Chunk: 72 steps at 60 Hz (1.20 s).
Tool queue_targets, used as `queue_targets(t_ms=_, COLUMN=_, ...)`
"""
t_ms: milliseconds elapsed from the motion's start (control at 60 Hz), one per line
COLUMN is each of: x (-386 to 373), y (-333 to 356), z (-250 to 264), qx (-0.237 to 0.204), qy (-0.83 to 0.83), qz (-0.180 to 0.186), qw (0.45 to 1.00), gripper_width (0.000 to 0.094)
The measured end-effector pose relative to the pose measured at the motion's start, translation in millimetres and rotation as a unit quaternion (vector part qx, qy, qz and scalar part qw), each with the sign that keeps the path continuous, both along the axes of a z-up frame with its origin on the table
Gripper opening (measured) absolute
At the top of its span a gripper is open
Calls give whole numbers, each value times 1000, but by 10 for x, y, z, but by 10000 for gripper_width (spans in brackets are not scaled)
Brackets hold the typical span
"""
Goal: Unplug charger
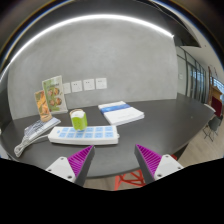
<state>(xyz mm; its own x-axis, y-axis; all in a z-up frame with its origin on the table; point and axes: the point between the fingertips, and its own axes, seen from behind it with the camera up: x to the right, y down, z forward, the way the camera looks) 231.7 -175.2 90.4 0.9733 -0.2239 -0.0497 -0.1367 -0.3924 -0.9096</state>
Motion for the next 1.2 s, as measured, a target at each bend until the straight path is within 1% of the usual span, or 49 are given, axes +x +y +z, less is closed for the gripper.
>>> queue_targets(t_ms=100, x=-368, y=467, z=-91, qx=-5, qy=-4, qz=8, qw=1000, gripper_width=833)
queue_targets(t_ms=150, x=-555, y=654, z=-158, qx=-11, qy=-3, qz=19, qw=1000, gripper_width=833)
queue_targets(t_ms=200, x=-729, y=864, z=-212, qx=-8, qy=1, qz=33, qw=999, gripper_width=835)
queue_targets(t_ms=300, x=-956, y=1236, z=-319, qx=-4, qy=4, qz=47, qw=999, gripper_width=837)
queue_targets(t_ms=417, x=-959, y=1680, z=-407, qx=2, qy=-10, qz=35, qw=999, gripper_width=836)
queue_targets(t_ms=483, x=-1003, y=1937, z=-382, qx=17, qy=-17, qz=41, qw=999, gripper_width=833)
queue_targets(t_ms=550, x=-965, y=2158, z=-410, qx=19, qy=-33, qz=34, qw=999, gripper_width=824)
queue_targets(t_ms=600, x=-960, y=2308, z=-394, qx=27, qy=-43, qz=32, qw=998, gripper_width=805)
queue_targets(t_ms=617, x=-953, y=2351, z=-388, qx=30, qy=-46, qz=30, qw=998, gripper_width=782)
queue_targets(t_ms=633, x=-944, y=2385, z=-384, qx=31, qy=-49, qz=28, qw=998, gripper_width=802)
queue_targets(t_ms=650, x=-937, y=2413, z=-381, qx=32, qy=-52, qz=27, qw=998, gripper_width=725)
queue_targets(t_ms=683, x=-1013, y=2465, z=-378, qx=36, qy=-49, qz=39, qw=997, gripper_width=523)
queue_targets(t_ms=767, x=-1036, y=2462, z=-380, qx=43, qy=-66, qz=36, qw=996, gripper_width=445)
queue_targets(t_ms=800, x=-1027, y=2451, z=-372, qx=49, qy=-66, qz=28, qw=996, gripper_width=429)
queue_targets(t_ms=817, x=-1025, y=2451, z=-368, qx=53, qy=-63, qz=23, qw=996, gripper_width=457)
queue_targets(t_ms=833, x=-1026, y=2450, z=-367, qx=54, qy=-62, qz=22, qw=996, gripper_width=402)
queue_targets(t_ms=867, x=-1037, y=2452, z=-372, qx=51, qy=-72, qz=27, qw=996, gripper_width=361)
queue_targets(t_ms=950, x=-1044, y=2470, z=-370, qx=45, qy=-73, qz=32, qw=996, gripper_width=322)
queue_targets(t_ms=1017, x=-1046, y=2468, z=-343, qx=38, qy=-63, qz=38, qw=997, gripper_width=319)
queue_targets(t_ms=1050, x=-1057, y=2469, z=-222, qx=51, qy=-62, qz=44, qw=996, gripper_width=321)
queue_targets(t_ms=1067, x=-1053, y=2471, z=-82, qx=67, qy=-64, qz=44, qw=995, gripper_width=322)
queue_targets(t_ms=1117, x=-972, y=2444, z=482, qx=124, qy=-90, qz=39, qw=987, gripper_width=321)
queue_targets(t_ms=1150, x=-894, y=2419, z=871, qx=154, qy=-105, qz=35, qw=982, gripper_width=321)
queue_targets(t_ms=1200, x=-757, y=2379, z=1314, qx=189, qy=-107, qz=33, qw=976, gripper_width=319)
